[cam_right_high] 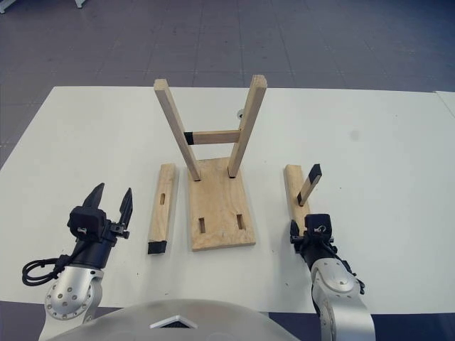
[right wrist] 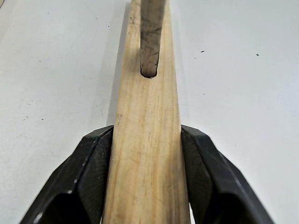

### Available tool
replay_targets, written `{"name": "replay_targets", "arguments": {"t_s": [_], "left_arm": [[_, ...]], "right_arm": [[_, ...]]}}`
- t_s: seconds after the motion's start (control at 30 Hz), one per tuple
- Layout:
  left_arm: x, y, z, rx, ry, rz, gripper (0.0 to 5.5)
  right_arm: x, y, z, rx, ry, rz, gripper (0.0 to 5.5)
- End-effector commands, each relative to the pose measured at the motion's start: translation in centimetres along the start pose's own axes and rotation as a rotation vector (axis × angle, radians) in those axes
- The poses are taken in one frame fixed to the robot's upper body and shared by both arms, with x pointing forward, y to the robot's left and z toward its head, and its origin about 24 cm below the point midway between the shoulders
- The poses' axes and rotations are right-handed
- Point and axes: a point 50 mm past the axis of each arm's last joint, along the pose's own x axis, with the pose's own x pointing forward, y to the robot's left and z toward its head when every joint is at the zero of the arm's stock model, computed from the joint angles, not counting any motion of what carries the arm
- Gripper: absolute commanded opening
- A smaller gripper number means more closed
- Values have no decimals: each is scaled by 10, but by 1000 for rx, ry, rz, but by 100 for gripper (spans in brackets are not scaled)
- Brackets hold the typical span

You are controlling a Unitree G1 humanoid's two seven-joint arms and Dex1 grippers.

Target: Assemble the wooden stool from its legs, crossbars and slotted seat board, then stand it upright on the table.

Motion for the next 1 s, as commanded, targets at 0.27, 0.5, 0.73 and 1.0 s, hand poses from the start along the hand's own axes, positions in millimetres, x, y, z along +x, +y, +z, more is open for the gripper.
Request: {"name": "replay_targets", "arguments": {"t_s": [0.27, 0.5, 0.73, 1.0], "left_arm": [[5, 3, -3, -72, 16, -48, 265], [23, 52, 17, -266, -44, -564, 285], [22, 38, 43, -660, -130, -1100, 399], [48, 11, 58, -943, -147, -1326, 483]], "right_arm": [[2, -26, 49, 37, -255, -5, 207], [-50, -48, 101, 272, -767, 470, 206], [-69, -14, 111, 210, -804, 1048, 206], [-55, 35, 118, 86, -766, 1332, 206]]}}
